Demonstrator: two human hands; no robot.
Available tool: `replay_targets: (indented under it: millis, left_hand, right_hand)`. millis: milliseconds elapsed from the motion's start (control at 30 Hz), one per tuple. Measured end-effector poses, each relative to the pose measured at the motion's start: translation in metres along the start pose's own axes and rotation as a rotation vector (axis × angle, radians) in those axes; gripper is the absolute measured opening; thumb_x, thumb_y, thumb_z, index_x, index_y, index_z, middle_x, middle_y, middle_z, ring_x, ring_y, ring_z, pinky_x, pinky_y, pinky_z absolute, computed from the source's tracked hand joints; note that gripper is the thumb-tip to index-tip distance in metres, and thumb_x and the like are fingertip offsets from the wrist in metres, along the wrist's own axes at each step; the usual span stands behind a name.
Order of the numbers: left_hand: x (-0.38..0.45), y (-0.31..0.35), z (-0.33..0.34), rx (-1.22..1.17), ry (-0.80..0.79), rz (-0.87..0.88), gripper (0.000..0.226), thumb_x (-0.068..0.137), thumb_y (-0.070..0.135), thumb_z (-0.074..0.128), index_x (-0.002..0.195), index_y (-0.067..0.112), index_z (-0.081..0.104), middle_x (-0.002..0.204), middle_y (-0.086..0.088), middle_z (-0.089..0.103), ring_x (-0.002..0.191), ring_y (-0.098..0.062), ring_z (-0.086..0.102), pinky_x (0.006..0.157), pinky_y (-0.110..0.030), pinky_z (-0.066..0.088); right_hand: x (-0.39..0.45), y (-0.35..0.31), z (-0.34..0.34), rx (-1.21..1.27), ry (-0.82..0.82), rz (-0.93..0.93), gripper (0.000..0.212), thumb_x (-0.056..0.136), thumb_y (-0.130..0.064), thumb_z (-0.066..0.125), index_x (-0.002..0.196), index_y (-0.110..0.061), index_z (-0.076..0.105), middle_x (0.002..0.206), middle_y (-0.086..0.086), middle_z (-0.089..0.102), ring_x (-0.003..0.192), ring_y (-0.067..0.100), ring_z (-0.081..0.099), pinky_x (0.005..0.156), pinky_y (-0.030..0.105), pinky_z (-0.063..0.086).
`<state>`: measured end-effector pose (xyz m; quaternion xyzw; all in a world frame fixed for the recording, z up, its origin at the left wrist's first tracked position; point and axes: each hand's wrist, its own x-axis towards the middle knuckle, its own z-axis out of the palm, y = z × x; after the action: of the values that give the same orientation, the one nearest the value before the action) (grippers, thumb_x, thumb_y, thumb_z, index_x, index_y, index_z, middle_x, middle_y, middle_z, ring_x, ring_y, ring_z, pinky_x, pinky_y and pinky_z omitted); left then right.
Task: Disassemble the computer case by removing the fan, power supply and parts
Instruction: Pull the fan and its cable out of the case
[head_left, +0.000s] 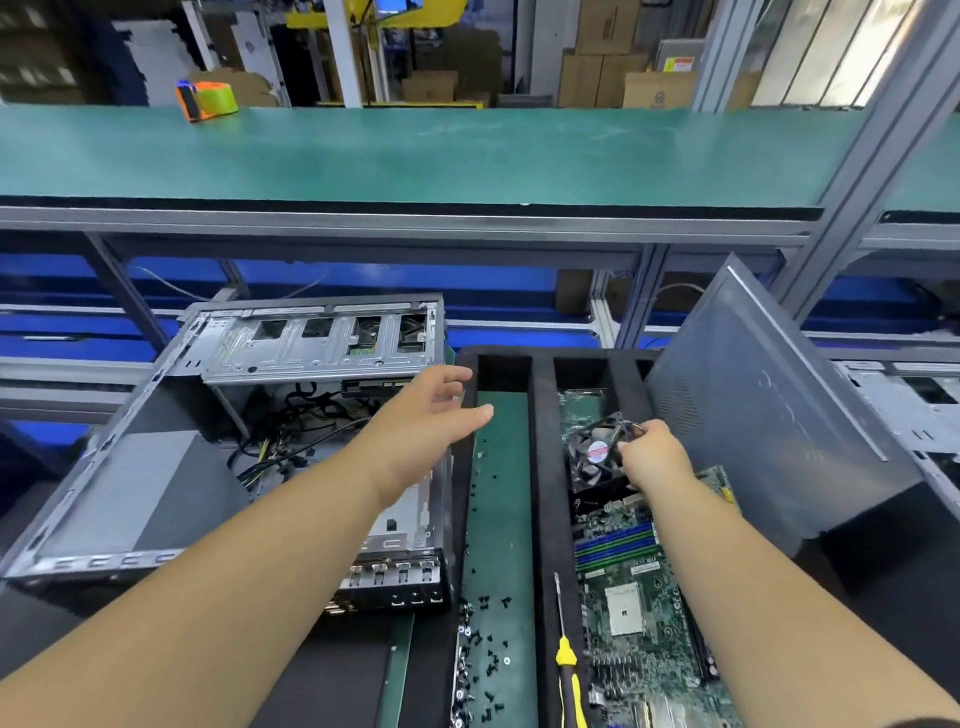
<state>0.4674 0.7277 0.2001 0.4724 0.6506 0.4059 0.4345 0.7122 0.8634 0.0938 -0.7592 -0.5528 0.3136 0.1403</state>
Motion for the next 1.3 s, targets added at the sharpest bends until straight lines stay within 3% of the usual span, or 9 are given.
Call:
replay_targets:
  millis: [167, 367, 500, 600, 733, 833, 967, 1100, 1300]
  left_hand:
    - [-0.009, -0.002, -0.008, 0.005, 0.025, 0.050, 0.043, 0.088, 0.032, 0.069, 0.126, 0.042, 0.053, 0.128, 0.019, 0.053, 0.117, 0.008, 0.049, 0.085, -0.016, 0.039]
    - [-0.018, -0.009, -0.017, 0.029, 0.035, 0.066, 0.042, 0.089, 0.029, 0.068, 0.127, 0.038, 0.054, 0.128, 0.018, 0.054, 0.120, 0.002, 0.050, 0.094, -0.022, 0.042]
    - [-0.024, -0.012, -0.023, 0.008, 0.040, 0.075, 0.043, 0.088, 0.026, 0.069, 0.127, 0.037, 0.054, 0.126, 0.016, 0.055, 0.116, 0.004, 0.052, 0.087, -0.016, 0.041]
    - [-0.029, -0.014, -0.029, -0.007, 0.047, 0.088, 0.042, 0.088, 0.028, 0.070, 0.125, 0.039, 0.055, 0.124, 0.018, 0.056, 0.115, 0.004, 0.053, 0.086, -0.016, 0.041]
    - [-0.036, -0.018, -0.036, -0.001, 0.043, 0.118, 0.039, 0.089, 0.028, 0.069, 0.123, 0.040, 0.056, 0.121, 0.019, 0.058, 0.110, 0.009, 0.055, 0.079, -0.011, 0.043]
    - [-0.043, -0.025, -0.044, 0.018, 0.045, 0.153, 0.032, 0.090, 0.026, 0.067, 0.117, 0.040, 0.059, 0.119, 0.017, 0.060, 0.110, 0.004, 0.056, 0.087, -0.017, 0.045]
    - [-0.056, -0.038, -0.063, 0.115, 0.064, 0.216, 0.027, 0.091, 0.022, 0.065, 0.110, 0.041, 0.062, 0.116, 0.015, 0.061, 0.107, 0.003, 0.057, 0.080, -0.012, 0.046]
    - [-0.072, -0.062, -0.107, 0.330, 0.124, 0.281, 0.030, 0.091, 0.026, 0.065, 0.120, 0.035, 0.061, 0.122, 0.017, 0.054, 0.114, 0.003, 0.051, 0.100, -0.021, 0.039]
    - [-0.097, -0.107, -0.203, 0.725, 0.404, 0.198, 0.044, 0.084, 0.028, 0.070, 0.126, 0.021, 0.059, 0.129, -0.003, 0.052, 0.124, -0.024, 0.046, 0.107, -0.038, 0.035]
  right_hand:
    - [0.011, 0.001, 0.008, -0.262, -0.044, 0.015, 0.042, 0.099, -0.020, 0.051, 0.141, -0.014, 0.044, 0.144, 0.016, 0.037, 0.121, 0.035, 0.047, 0.098, 0.036, 0.042]
    - [0.008, -0.007, 0.009, -0.694, -0.153, -0.067, 0.047, 0.102, -0.016, 0.043, 0.148, -0.013, 0.041, 0.154, 0.011, 0.035, 0.139, 0.029, 0.038, 0.108, 0.035, 0.035]
    - [-0.001, -0.014, 0.013, -0.520, -0.164, -0.021, 0.057, 0.104, -0.033, 0.044, 0.152, -0.006, 0.031, 0.157, 0.018, 0.029, 0.139, 0.034, 0.035, 0.108, 0.038, 0.038]
    - [-0.013, -0.019, 0.012, -0.291, -0.130, -0.061, 0.040, 0.095, -0.021, 0.056, 0.132, -0.005, 0.054, 0.135, 0.023, 0.053, 0.123, 0.037, 0.052, 0.095, 0.038, 0.046]
    - [-0.040, -0.030, 0.007, -0.223, -0.123, -0.109, 0.039, 0.093, -0.024, 0.061, 0.125, -0.002, 0.056, 0.122, 0.019, 0.060, 0.109, 0.036, 0.060, 0.080, 0.035, 0.046]
    - [-0.070, -0.037, 0.006, -0.197, -0.162, -0.158, 0.041, 0.095, -0.032, 0.061, 0.128, -0.008, 0.058, 0.124, 0.015, 0.062, 0.105, 0.032, 0.062, 0.089, 0.039, 0.051]
    - [-0.115, -0.050, 0.016, 0.002, -0.112, -0.309, 0.034, 0.096, -0.035, 0.059, 0.125, -0.018, 0.063, 0.122, 0.004, 0.066, 0.103, 0.021, 0.061, 0.088, 0.031, 0.047]
    - [-0.169, -0.077, 0.038, 0.123, -0.153, -0.569, 0.042, 0.095, -0.040, 0.061, 0.134, -0.024, 0.057, 0.132, -0.004, 0.054, 0.118, 0.012, 0.052, 0.098, 0.026, 0.038]
    - [-0.238, -0.109, 0.078, -0.251, -0.128, -0.921, 0.050, 0.080, -0.066, 0.065, 0.123, -0.040, 0.065, 0.144, -0.010, 0.041, 0.140, 0.014, 0.025, 0.118, 0.041, 0.020]
